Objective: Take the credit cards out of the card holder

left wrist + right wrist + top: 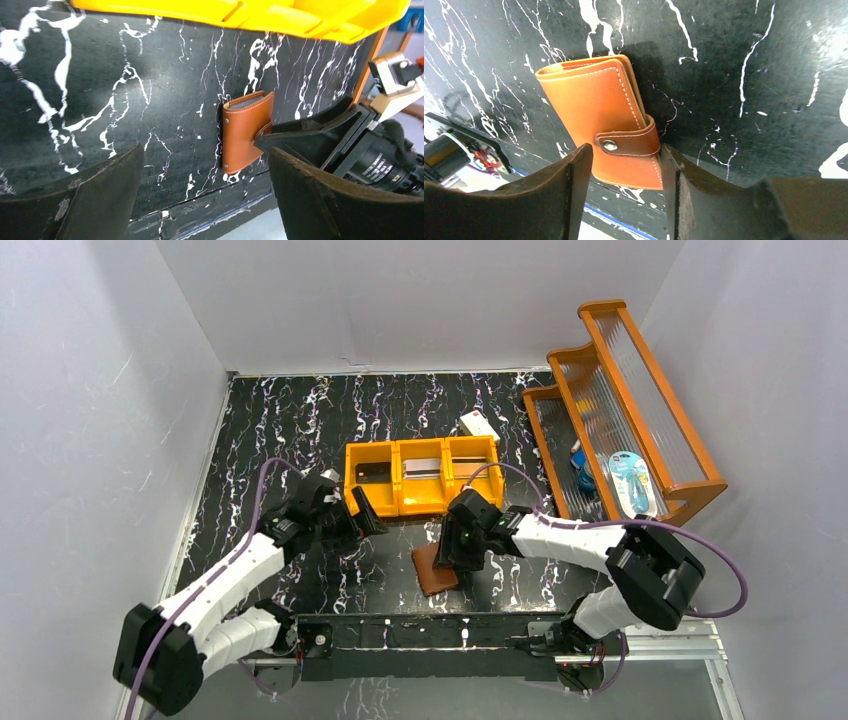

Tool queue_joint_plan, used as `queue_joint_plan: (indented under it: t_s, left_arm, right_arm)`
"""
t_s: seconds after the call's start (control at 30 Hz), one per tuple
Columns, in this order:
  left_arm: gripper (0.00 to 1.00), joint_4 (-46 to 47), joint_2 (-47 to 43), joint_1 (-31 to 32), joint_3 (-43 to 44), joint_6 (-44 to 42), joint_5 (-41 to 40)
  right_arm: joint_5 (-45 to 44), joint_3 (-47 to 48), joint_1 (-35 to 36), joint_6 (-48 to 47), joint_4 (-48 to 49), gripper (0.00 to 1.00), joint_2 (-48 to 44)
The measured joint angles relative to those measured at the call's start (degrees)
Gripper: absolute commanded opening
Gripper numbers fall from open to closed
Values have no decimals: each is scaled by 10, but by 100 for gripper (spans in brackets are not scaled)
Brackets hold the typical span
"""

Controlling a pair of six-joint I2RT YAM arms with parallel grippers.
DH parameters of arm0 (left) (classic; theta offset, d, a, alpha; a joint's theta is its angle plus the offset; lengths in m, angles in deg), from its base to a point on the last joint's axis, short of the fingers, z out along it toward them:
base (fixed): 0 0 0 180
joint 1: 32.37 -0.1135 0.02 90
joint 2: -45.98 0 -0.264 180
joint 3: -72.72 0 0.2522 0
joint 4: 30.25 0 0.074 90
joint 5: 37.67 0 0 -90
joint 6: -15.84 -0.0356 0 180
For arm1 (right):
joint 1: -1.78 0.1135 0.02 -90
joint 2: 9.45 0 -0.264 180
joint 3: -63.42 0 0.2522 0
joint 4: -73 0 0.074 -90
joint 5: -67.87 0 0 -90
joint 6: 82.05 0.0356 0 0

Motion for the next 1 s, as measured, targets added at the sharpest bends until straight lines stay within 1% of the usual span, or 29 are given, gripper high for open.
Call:
queue_joint_plan:
  t_s: [0.07, 0.17, 0.27, 0.3, 0.33, 0.4, 0.47, 0.53, 0.6, 0.7, 0.8, 0.9, 1.0]
  left_arm:
    - [86, 16, 36, 0, 0, -11, 35]
    - [82, 27, 88, 1, 0, -30, 74]
    - [82, 27, 108, 3, 0, -38, 94]
    - [82, 28, 108, 3, 0, -41, 97]
    - [82, 29, 108, 4, 0, -44, 101]
    - [82, 33, 107, 4, 0, -49, 104]
    - [83, 35, 106, 4, 0, -52, 104]
    - [83, 36, 104, 4, 0, -52, 104]
    - [84, 36, 104, 4, 0, -53, 104]
    - [84, 35, 104, 4, 0, -55, 106]
    - [85, 30, 100, 4, 0, -61, 105]
    - [85, 18, 89, 4, 0, -66, 105]
    - [86, 10, 77, 4, 3, -67, 104]
  right_arm:
    - [10, -6, 2, 14, 10, 57, 6]
    - [23, -22, 9, 38, 34, 59, 5]
    - [36, -25, 18, 40, 40, 66, -3]
    - [31, -21, 20, 36, 32, 71, -15]
    - [19, -13, 21, 30, 17, 76, -30]
    - [-27, 18, 19, 18, -26, 81, -65]
    - [-76, 59, 7, 1, -60, 87, -94]
    - [-106, 99, -21, -28, -74, 90, -113]
    - [-113, 129, -59, -61, -74, 92, -115]
    - [-101, 176, -114, -110, -76, 93, -80]
    - [-71, 220, -153, -150, -74, 94, -8]
    - [-24, 240, -172, -175, -72, 94, 61]
    - [19, 245, -183, -187, -72, 94, 106]
